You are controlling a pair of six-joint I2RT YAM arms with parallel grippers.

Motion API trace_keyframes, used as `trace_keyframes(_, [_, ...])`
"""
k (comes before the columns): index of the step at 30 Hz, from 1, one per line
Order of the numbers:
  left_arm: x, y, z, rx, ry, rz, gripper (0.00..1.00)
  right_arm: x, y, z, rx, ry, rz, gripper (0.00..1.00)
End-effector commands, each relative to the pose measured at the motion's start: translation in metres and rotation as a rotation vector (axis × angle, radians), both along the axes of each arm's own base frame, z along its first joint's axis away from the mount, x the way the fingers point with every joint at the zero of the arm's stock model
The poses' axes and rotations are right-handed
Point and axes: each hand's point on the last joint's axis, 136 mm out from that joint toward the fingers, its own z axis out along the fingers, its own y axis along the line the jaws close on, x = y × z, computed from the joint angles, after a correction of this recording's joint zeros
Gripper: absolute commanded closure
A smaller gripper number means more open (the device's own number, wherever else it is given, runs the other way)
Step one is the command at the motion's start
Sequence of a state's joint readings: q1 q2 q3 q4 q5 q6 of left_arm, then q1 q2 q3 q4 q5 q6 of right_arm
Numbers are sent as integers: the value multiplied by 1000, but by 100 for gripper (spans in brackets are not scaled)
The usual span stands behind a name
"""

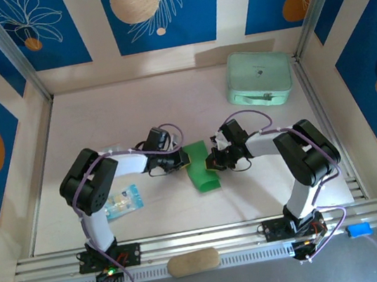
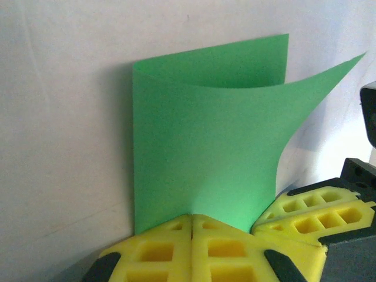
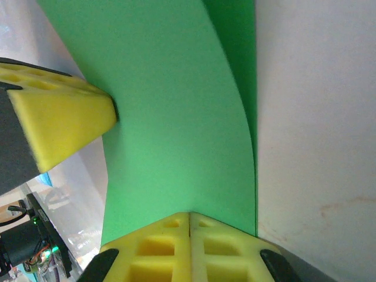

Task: Fold a paper plane with a square sheet of paper (pick it up from the middle)
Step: First fold the square sheet of paper in half at the center of the table.

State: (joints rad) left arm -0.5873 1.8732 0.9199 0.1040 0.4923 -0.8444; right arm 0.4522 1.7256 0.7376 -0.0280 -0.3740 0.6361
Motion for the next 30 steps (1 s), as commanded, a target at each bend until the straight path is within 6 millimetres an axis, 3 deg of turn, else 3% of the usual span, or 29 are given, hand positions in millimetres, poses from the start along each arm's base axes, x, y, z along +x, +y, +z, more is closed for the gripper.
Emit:
trace_keyframes(1, [9,3,13,26,-32,-19,97,-20,-28,-39,-161,100,-49,100])
trace_keyframes(5, [15,-4,18,24,-32,-44,97,-20,-29,-39,-163,101,-50,100])
trace_keyframes(9, [16,-4,4,35,-3,-39,97,-21,-29,-39,-161,104,-49,100])
trace_keyframes(18, [9,19,-33,105,67,0,98,-21,-28,-39,-160,104,-47,100])
trace_keyframes(26, [27,2,7,24,-9,-22,96,-21,-29,-40,-160,103,-48,100])
trace_keyframes(30, [34,-4,15,3,-32,-39,95,-21,-29,-39,-159,104,-49,100])
